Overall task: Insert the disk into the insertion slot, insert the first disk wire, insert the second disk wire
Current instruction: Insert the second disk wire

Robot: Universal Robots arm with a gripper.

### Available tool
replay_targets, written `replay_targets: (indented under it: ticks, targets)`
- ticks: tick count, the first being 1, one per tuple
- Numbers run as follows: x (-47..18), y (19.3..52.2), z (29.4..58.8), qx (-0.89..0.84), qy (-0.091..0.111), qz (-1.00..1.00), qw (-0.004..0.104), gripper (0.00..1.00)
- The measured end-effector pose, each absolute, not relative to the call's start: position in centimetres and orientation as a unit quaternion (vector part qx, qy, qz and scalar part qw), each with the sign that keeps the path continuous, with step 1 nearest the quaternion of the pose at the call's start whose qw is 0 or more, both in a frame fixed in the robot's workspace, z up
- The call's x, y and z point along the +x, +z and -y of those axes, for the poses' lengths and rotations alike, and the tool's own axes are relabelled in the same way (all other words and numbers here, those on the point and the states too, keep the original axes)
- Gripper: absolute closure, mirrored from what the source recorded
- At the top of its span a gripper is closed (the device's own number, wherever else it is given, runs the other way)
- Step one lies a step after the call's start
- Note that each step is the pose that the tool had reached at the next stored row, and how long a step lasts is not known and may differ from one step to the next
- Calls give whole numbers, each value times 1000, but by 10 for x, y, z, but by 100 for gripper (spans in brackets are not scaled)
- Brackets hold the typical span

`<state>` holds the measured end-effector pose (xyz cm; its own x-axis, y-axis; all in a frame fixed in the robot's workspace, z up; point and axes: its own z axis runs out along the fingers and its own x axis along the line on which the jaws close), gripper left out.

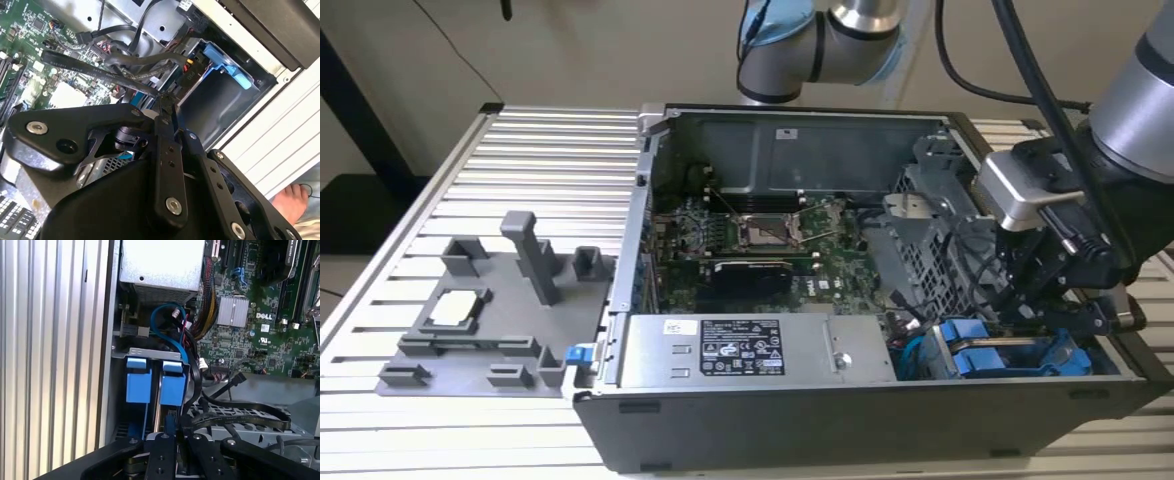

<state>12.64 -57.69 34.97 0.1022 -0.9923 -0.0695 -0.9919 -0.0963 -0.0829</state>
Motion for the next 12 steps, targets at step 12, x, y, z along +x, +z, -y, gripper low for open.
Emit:
replay_targets:
  ticks: [12]
  targets:
    - [127, 342, 577, -732, -8, -679, 59, 84]
